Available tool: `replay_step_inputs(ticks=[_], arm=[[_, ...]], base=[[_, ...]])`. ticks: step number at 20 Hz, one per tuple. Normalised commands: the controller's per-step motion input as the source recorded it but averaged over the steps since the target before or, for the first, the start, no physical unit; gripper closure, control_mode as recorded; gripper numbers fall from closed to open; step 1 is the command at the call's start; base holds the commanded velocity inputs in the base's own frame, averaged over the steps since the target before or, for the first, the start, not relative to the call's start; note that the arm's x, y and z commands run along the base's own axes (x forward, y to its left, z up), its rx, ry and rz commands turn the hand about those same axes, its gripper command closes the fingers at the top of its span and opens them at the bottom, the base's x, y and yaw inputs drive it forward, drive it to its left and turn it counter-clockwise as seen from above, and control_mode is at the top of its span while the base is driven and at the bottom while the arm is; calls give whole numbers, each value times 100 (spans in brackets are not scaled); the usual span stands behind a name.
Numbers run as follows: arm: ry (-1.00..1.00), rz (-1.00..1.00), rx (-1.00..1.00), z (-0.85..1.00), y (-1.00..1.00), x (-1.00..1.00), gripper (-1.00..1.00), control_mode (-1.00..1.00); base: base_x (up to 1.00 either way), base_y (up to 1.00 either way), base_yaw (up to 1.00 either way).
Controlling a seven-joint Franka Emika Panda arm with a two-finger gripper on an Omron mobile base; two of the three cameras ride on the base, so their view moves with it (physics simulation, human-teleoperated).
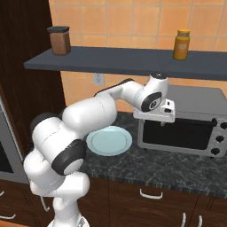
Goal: Pick up the kebab skewer and baguette bread, and place them inside the toaster oven. Close the toaster oven door and start by setting the timer.
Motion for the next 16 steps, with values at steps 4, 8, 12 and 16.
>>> replay_step_inputs(ticks=[4,8,12,16], arm=[[0,0,-3,-73,31,43,-100,-100],[0,0,-6,-41,3,0,-100,-100],[-4,0,0,0,0,-49,-100,-100],[-15,0,0,0,-9,-63,-100,-100]], base=[[0,0,0],[0,0,0],[0,0,0],[0,0,0]])
